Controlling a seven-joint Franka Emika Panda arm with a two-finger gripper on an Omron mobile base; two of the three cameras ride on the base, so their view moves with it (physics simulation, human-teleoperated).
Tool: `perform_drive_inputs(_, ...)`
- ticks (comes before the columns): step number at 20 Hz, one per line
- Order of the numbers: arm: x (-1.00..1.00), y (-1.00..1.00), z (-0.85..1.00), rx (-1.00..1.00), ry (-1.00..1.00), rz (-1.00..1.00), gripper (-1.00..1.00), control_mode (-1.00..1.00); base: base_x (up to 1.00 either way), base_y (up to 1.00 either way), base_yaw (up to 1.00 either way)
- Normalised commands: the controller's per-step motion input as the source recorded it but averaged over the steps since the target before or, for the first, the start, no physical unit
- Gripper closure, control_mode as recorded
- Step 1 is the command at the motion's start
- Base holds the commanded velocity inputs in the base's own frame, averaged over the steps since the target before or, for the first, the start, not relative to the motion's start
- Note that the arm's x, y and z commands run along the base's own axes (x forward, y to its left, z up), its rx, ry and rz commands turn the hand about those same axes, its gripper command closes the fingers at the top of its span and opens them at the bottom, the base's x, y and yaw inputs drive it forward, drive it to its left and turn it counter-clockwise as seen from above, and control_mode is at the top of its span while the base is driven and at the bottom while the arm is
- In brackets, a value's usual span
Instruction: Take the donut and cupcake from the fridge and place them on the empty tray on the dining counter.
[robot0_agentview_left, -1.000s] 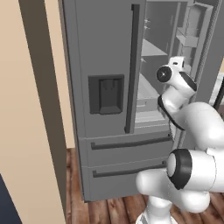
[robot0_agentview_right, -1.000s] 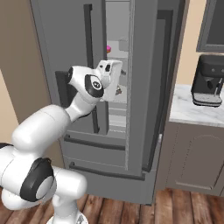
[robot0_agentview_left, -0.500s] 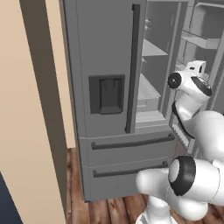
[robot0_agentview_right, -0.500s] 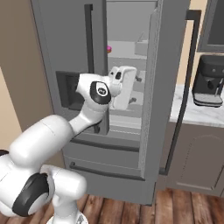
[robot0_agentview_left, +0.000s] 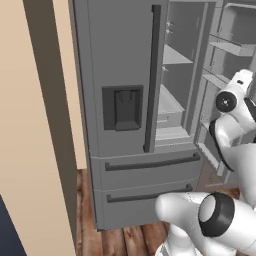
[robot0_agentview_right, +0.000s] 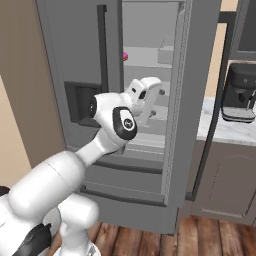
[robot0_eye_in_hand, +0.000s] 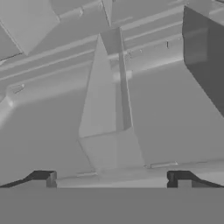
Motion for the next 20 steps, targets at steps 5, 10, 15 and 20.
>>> perform_drive_inputs(5,-0.69,0.73,0.92,0.21,-0.14,0.00,-1.00,-1.00,0.00,0.00,0.00)
perform_drive_inputs(10,-0.47,0.92,0.45,0.23,-0.01,0.00,-1.00,-1.00,0.00,0.00,0.00)
perform_drive_inputs(15,-0.30,0.83,-0.01,0.43,0.00,0.00,-1.00,-1.00,0.00,0.00,0.00)
perform_drive_inputs(20,-0.22,0.57,-0.41,0.61,-0.04,0.04,-1.00,-1.00,0.00,0.00,0.00)
